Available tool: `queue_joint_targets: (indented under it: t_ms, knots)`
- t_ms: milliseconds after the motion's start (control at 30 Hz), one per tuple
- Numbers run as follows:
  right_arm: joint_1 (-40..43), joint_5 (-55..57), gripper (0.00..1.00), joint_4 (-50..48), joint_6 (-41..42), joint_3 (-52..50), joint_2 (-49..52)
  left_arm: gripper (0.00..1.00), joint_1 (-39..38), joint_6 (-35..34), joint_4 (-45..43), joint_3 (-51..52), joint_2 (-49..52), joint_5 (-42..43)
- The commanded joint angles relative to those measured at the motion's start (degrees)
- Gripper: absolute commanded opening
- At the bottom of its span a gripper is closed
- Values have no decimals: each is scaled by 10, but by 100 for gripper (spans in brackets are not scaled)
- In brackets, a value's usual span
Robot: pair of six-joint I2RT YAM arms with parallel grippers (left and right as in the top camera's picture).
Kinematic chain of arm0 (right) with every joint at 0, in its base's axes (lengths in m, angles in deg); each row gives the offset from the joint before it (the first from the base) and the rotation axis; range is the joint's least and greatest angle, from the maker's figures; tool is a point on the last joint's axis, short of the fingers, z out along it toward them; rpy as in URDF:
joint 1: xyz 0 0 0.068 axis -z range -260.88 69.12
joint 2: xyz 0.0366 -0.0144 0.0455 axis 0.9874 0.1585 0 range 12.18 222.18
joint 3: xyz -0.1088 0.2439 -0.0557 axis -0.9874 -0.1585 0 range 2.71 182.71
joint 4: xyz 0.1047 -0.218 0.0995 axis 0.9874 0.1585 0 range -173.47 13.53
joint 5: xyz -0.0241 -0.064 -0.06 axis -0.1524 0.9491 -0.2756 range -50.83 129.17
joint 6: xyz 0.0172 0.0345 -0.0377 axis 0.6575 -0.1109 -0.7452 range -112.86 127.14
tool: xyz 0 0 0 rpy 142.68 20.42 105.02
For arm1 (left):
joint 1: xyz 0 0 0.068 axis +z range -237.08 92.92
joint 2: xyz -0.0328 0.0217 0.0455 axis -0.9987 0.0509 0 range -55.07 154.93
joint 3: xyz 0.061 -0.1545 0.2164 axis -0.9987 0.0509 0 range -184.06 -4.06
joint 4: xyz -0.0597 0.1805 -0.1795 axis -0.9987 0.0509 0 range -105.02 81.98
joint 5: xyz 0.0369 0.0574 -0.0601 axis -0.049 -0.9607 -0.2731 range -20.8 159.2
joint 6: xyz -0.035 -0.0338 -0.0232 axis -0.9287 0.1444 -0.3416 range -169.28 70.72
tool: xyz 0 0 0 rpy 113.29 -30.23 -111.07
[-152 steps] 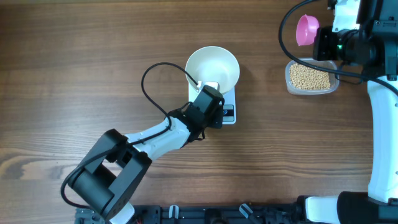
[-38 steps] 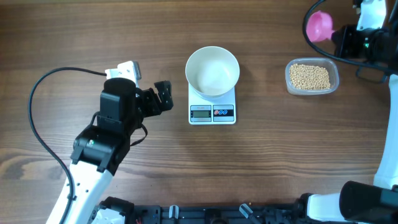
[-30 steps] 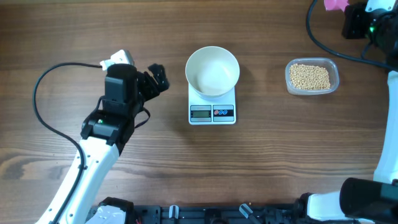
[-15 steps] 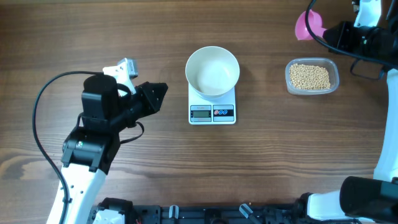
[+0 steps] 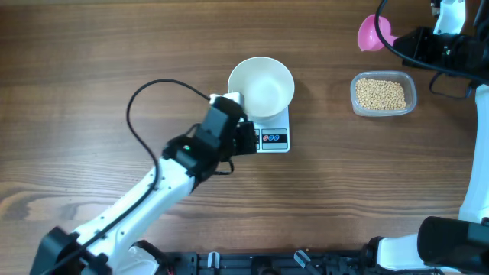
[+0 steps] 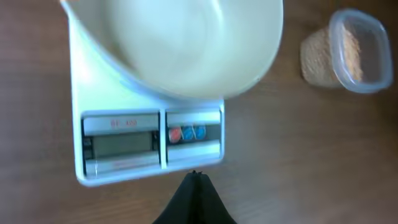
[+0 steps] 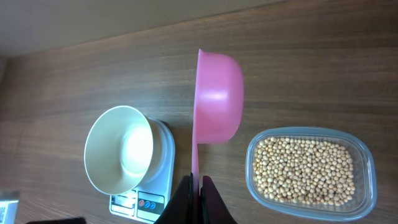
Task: Scoop item into bowl and weigh 150g on scale
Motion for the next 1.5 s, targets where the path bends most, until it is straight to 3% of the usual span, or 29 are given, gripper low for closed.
queue_joint_targets:
  t_ms: [0,167,367,1233,1467]
  knots:
    - [0,-13,4,3,7,1,7,4,-33,4,-73,-1,52,-109]
    - [0,-10,4,16,6,1,7,4,-41,62,-156,-1,125,-85]
    - [0,12,4,14,6,1,7,4,-41,92,-156,-1,148,-53]
    - [0,16,4,16,6,1,7,4,-41,109,-122,-4,174,-11]
    - [0,16,4,16,6,1,7,4,-41,109,-136,-4,205,-63]
